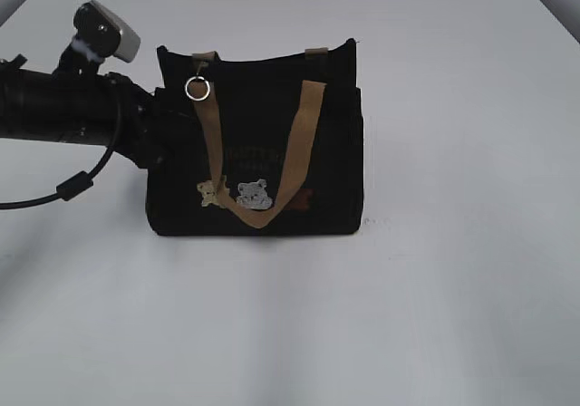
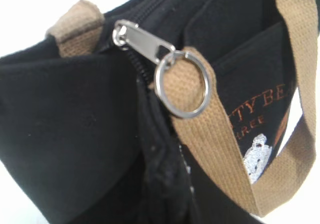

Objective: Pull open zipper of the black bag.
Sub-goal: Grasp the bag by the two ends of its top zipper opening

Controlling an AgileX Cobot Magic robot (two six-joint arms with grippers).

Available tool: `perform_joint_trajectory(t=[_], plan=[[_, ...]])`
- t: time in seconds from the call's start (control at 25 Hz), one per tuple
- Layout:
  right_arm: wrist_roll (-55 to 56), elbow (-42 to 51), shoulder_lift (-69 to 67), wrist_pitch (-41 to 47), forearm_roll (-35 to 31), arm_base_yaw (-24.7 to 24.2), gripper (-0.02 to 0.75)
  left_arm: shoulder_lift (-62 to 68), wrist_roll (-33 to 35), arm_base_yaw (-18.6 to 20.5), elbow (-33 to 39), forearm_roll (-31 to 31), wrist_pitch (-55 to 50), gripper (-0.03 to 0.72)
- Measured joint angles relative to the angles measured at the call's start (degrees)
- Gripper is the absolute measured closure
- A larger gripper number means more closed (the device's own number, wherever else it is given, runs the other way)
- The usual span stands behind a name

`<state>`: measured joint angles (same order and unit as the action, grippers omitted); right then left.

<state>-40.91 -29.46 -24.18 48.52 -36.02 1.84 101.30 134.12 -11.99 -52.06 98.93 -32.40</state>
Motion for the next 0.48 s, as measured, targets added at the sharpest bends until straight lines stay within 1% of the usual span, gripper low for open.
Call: perform_joint_trajectory(t=[0.12, 0.2, 0.24, 0.28, 0.32, 0.36, 0.48], plan=[[-16.02, -2.35, -15.24, -9.57, -17.27, 2.28, 0.338, 0.0, 0.0, -0.2, 0.0, 0.0, -0.28, 0.621], [-25.09, -6.74, -27.63, -11.96, -28.24, 5.16, 0.338, 0.0, 0.0, -0.25, 0.0, 0.0, -0.39, 0.621], [-27.55, -9.59, -33.56, -12.47, -31.78, 7.15, 0.338, 0.0, 0.0, -0.3, 0.0, 0.0, -0.52, 0.621], [-29.4, -12.31, -39.09, -12.72, -35.05, 9.37, 0.338, 0.05, 0.0, -0.36, 0.0, 0.04, -0.67, 0.621], [-29.4, -12.31, -39.09, -12.72, -35.05, 9.37, 0.338, 0.08, 0.0, -0.36, 0.0, 0.04, -0.72, 0.621], [-30.51, -19.97, -48.72, -13.07, -38.56, 13.47, 0.338, 0.08, 0.0, -0.36, 0.0, 0.06, -0.79, 0.621], [-27.45, -31.8, -62.01, -12.92, -40.13, 18.02, 0.338, 0.26, 0.0, -0.36, 0.0, 0.18, -0.96, 0.621]])
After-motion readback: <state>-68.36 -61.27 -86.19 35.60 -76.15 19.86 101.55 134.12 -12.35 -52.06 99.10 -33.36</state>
